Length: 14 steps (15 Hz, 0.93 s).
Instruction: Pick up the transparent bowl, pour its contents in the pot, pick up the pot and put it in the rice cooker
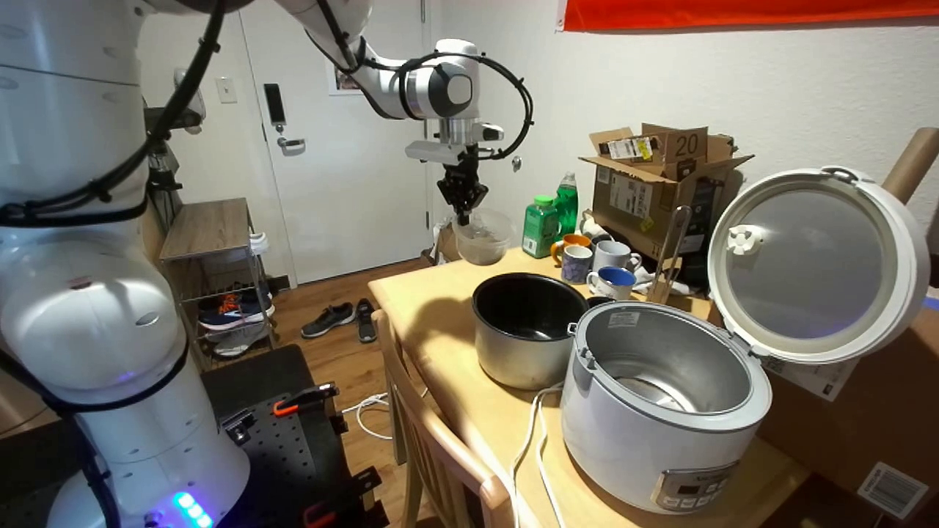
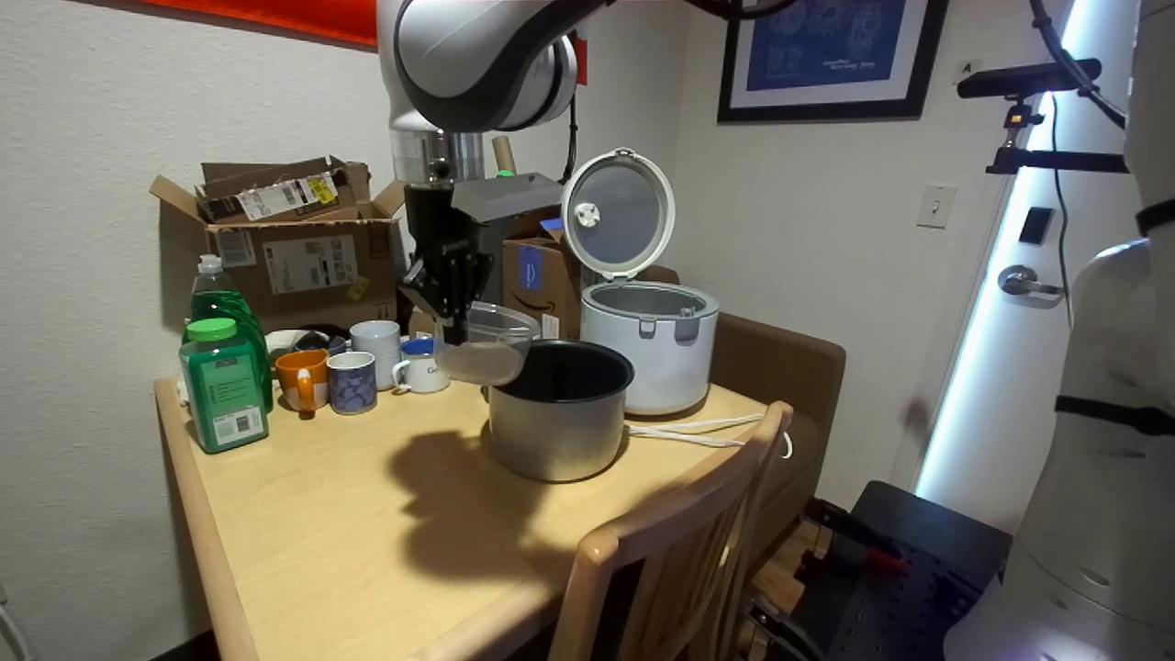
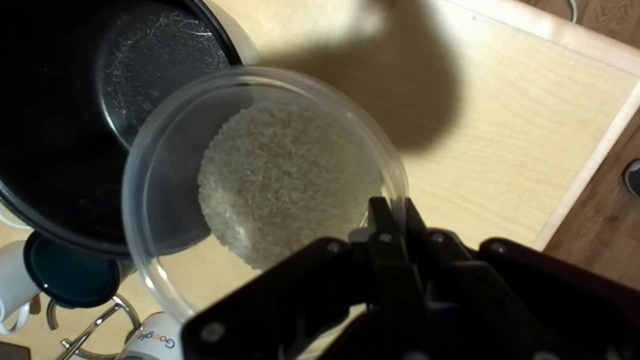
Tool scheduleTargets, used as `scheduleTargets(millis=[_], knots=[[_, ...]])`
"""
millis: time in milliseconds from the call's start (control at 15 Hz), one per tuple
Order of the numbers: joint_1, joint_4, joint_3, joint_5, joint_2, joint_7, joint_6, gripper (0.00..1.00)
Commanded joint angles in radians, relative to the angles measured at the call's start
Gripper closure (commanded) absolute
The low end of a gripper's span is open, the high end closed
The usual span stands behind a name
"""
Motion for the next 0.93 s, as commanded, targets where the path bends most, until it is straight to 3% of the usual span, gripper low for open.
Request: scheduleTargets(millis=[0, 333, 867], knots=[[-0.055, -0.040, 0.016, 0.102, -0.036, -0.104, 0.084, 0.98], [-0.114, -0.105, 0.015, 0.269, -0.071, -0.232, 0.179, 0.98], [-0.175, -0.307, 0.001, 0.524, -0.201, -0.397, 0.346, 0.98]])
